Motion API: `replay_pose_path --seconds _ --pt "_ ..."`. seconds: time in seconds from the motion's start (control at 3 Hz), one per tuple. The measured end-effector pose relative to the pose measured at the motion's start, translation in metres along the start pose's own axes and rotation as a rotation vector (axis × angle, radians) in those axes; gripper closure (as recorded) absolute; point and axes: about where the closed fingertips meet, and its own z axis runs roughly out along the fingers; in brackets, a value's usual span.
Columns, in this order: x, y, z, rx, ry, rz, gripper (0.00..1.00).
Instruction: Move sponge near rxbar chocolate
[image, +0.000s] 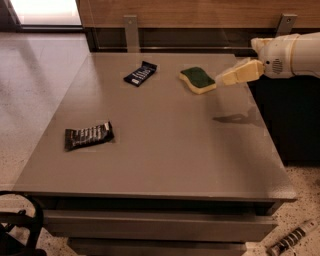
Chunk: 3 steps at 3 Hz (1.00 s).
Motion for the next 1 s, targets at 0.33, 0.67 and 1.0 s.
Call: replay_pose_path --seconds 0.33,0.67,1.0 --pt "0.011 -0.010 0.044 -0.006 -0.049 0.079 0.00" --pt "0.025 -0.014 0.070 0.000 -0.084 0.128 0.00" --pt "0.046 -0.016 0.090 0.024 -0.126 0.170 0.00"
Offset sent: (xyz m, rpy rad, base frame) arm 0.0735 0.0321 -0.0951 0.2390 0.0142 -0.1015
